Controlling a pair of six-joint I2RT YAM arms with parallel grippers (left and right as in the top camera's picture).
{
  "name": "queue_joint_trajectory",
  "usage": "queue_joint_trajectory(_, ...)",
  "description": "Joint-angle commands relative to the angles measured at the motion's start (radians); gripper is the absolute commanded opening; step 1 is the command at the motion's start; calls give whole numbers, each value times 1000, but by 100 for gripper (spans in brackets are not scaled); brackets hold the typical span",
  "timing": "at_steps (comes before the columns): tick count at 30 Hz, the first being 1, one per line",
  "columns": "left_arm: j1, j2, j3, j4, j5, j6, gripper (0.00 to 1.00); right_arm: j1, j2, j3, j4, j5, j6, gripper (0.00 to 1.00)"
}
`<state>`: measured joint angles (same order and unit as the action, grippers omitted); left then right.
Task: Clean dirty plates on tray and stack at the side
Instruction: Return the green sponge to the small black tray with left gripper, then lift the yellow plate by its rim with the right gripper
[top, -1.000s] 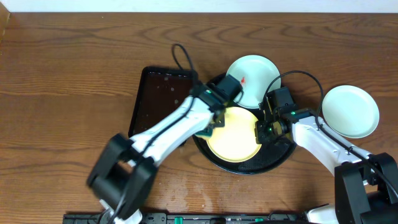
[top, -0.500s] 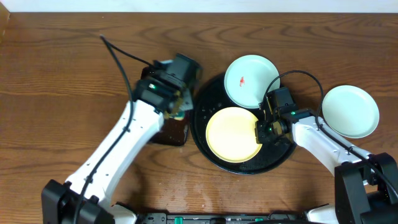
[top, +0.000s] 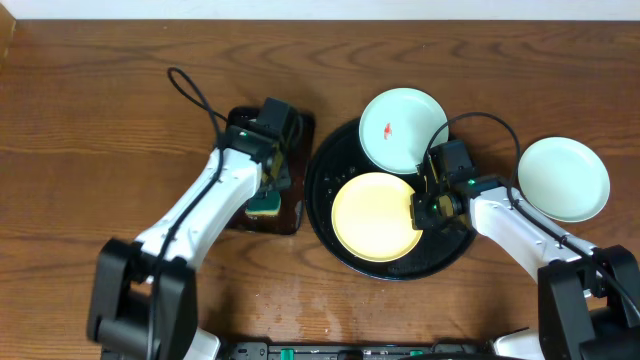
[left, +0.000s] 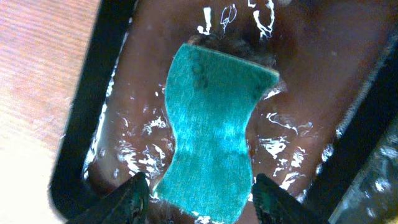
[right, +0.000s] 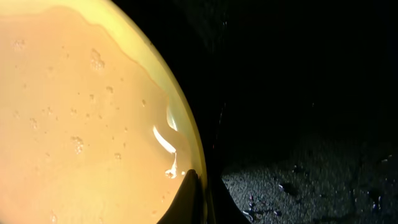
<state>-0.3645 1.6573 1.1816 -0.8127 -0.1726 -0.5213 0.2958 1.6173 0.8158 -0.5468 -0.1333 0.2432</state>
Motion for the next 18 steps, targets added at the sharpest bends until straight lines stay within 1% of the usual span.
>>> queue_joint_trajectory(1, 6, -120, 66, -40, 32, 13, 61, -6, 18, -3, 3, 50, -43, 1)
queue_joint_trajectory(4, 6, -240, 69, -79, 39, 13, 69, -6, -13, 37, -64, 50, -42, 1)
queue_joint_trajectory(7, 6, -361, 69, -119, 39, 13, 73, 0, -81, 79, -122, 58, -44, 1)
queue_joint_trajectory(10, 6, -466, 69, -149, 39, 13, 76, 21, -167, 110, -157, 117, -50, 1)
queue_joint_trajectory(11, 6, -494, 69, -156, 39, 13, 80, 30, -195, 117, -164, 149, -50, 1)
queue_joint_trajectory(15, 6, -578, 69, -159, 39, 13, 82, 77, -280, 122, -164, 289, -50, 1)
queue_joint_trajectory(18, 6, -618, 69, -159, 39, 13, 82, 108, -306, 122, -161, 392, -51, 1)
